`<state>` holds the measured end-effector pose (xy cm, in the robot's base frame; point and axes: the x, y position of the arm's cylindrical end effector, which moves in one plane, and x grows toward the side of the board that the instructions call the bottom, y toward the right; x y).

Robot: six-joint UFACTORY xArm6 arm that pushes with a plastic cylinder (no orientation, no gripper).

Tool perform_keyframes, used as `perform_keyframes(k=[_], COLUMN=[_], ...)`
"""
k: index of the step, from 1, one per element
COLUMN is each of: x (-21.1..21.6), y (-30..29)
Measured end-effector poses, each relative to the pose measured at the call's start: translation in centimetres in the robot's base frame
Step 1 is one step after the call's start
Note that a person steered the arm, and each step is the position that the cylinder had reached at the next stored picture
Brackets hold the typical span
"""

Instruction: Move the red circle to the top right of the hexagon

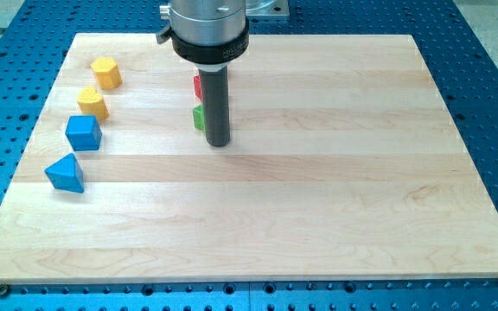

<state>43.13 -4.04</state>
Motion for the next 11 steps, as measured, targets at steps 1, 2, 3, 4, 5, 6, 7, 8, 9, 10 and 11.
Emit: perform_keyframes(k=[1,2,3,4,5,6,7,8,9,10,11], x=[0.0,0.4,-4.2,-5.4,-5.5,-5.4,-4.6,-6.7,-11.5,-14.7,-15.5], y=[0.0,-1.1,5.5,6.6,6.1,5.9,4.0,3.1,3.9,3.9,-1.4])
